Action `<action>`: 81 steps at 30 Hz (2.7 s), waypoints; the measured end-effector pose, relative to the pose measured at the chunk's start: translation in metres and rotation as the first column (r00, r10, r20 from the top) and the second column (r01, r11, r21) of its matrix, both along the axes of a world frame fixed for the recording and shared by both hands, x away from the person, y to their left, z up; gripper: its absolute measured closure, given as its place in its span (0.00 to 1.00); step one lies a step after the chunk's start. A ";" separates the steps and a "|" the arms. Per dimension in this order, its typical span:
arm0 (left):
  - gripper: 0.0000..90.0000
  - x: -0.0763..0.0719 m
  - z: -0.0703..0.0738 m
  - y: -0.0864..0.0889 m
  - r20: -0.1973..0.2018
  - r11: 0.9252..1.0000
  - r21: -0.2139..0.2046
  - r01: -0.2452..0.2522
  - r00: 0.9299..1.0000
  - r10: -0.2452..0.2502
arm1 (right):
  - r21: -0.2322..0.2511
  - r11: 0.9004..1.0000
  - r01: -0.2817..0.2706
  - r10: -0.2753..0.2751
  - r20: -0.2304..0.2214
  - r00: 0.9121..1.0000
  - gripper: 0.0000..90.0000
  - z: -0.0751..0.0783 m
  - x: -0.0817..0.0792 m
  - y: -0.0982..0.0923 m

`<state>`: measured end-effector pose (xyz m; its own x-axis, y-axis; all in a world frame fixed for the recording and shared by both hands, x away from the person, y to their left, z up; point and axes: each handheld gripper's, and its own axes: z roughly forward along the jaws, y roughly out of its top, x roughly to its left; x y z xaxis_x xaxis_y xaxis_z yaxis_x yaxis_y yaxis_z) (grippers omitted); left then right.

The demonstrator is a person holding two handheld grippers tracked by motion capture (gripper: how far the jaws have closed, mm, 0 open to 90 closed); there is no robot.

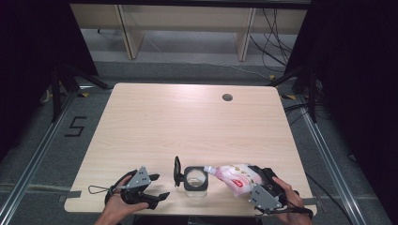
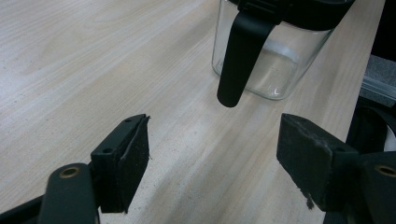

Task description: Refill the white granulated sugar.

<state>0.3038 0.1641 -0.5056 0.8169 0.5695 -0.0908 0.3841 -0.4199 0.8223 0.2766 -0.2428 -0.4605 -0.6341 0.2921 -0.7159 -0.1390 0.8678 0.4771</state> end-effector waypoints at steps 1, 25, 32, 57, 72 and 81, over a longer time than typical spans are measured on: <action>0.28 0.001 0.001 0.002 0.006 0.999 0.031 0.010 1.000 -0.010 | -0.038 0.999 0.000 0.001 0.026 1.000 0.46 0.001 0.000 0.001; 0.27 0.001 0.001 0.002 0.013 1.000 0.003 -0.010 1.000 0.010 | -0.445 0.895 -0.011 0.142 0.263 0.954 0.46 0.005 -0.006 0.020; 0.27 0.001 0.001 0.002 0.010 1.000 0.011 -0.009 1.000 0.009 | -0.487 0.874 0.002 0.162 0.296 0.941 0.46 0.007 -0.006 0.021; 0.27 0.002 0.000 0.002 0.005 1.000 0.004 -0.014 1.000 0.014 | -0.565 0.824 0.030 0.234 0.389 0.891 0.47 0.018 -0.008 0.028; 0.26 0.002 0.001 0.003 0.010 1.000 0.008 -0.010 1.000 0.010 | -0.554 0.832 0.035 0.224 0.393 0.892 0.47 0.019 -0.006 0.032; 0.26 0.001 0.001 0.003 0.009 1.000 0.008 -0.015 1.000 0.015 | -0.583 0.811 0.040 0.240 0.395 0.887 0.47 0.023 -0.006 0.031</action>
